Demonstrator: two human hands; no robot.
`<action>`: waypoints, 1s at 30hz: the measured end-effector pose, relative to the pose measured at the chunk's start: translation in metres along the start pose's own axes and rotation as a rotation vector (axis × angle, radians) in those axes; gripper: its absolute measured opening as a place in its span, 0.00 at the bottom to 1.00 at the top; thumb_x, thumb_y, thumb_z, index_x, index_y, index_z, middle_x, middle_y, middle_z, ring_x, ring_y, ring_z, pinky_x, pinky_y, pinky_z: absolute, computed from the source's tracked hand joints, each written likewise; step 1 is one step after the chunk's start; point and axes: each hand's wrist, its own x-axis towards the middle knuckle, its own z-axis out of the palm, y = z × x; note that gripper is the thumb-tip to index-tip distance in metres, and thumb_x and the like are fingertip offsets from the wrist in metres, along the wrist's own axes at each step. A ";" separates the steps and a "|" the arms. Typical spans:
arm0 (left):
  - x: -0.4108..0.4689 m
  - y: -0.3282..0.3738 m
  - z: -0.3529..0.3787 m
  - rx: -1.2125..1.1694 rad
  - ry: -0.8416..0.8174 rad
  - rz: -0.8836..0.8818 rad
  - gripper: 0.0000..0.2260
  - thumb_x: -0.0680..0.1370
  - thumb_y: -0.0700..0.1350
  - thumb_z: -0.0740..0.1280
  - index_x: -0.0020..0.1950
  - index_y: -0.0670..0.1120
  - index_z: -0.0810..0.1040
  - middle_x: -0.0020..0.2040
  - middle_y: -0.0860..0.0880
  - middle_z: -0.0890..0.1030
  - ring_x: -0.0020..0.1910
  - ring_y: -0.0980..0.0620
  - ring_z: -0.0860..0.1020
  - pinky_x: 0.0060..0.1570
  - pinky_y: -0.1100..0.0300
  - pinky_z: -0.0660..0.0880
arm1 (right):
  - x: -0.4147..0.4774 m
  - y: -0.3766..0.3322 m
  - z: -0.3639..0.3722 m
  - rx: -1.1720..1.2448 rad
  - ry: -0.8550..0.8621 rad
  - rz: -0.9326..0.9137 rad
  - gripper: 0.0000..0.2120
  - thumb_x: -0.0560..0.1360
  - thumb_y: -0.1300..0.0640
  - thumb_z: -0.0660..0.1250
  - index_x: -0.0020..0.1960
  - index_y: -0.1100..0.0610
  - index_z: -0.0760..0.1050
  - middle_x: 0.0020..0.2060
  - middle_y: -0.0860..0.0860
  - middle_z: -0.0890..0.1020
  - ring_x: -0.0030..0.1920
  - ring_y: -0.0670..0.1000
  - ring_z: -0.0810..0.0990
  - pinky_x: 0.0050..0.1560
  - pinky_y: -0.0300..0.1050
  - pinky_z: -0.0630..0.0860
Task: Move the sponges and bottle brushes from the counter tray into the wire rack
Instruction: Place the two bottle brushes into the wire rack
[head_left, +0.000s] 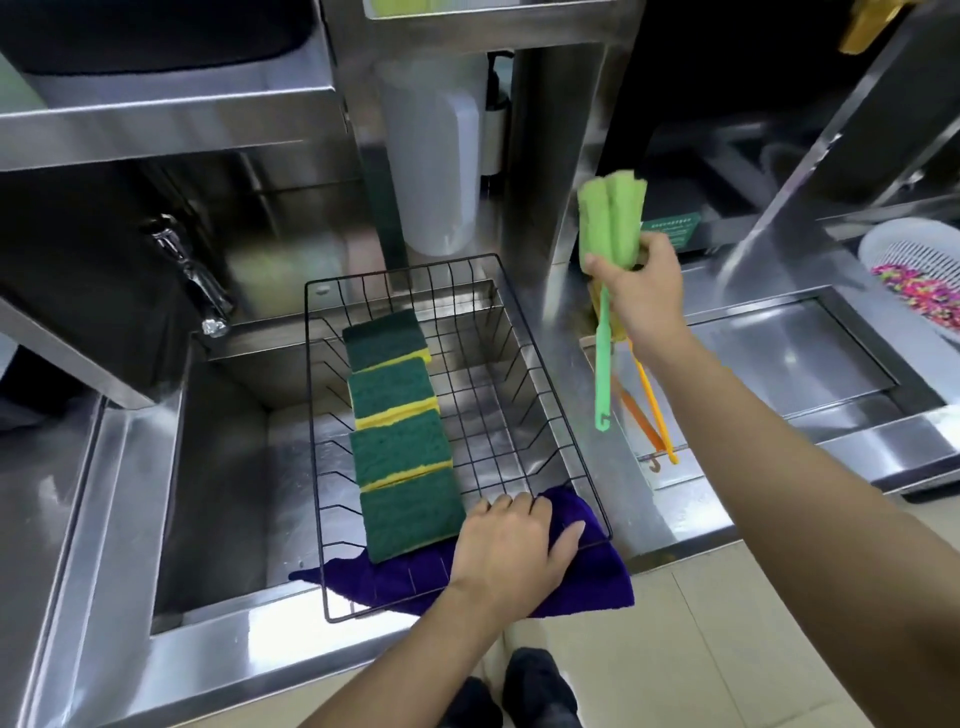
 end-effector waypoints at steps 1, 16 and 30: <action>0.000 -0.001 0.000 0.001 0.003 0.013 0.33 0.73 0.61 0.37 0.52 0.45 0.76 0.48 0.47 0.80 0.48 0.46 0.76 0.50 0.52 0.69 | 0.001 -0.008 0.003 0.059 -0.023 0.022 0.19 0.68 0.55 0.73 0.55 0.57 0.70 0.44 0.50 0.78 0.44 0.51 0.78 0.44 0.45 0.77; -0.012 -0.006 0.000 -0.105 0.072 0.030 0.20 0.77 0.54 0.52 0.38 0.44 0.78 0.35 0.47 0.80 0.33 0.48 0.76 0.37 0.56 0.74 | -0.060 0.055 0.099 -0.209 -0.543 0.355 0.26 0.71 0.51 0.71 0.61 0.61 0.62 0.58 0.57 0.74 0.52 0.57 0.78 0.39 0.51 0.82; -0.008 -0.005 -0.001 -0.078 0.030 0.008 0.24 0.77 0.55 0.47 0.44 0.43 0.78 0.40 0.44 0.81 0.39 0.45 0.77 0.42 0.52 0.73 | -0.063 0.062 0.093 -0.413 -0.698 0.387 0.27 0.75 0.55 0.66 0.68 0.59 0.58 0.52 0.56 0.74 0.47 0.54 0.77 0.43 0.51 0.80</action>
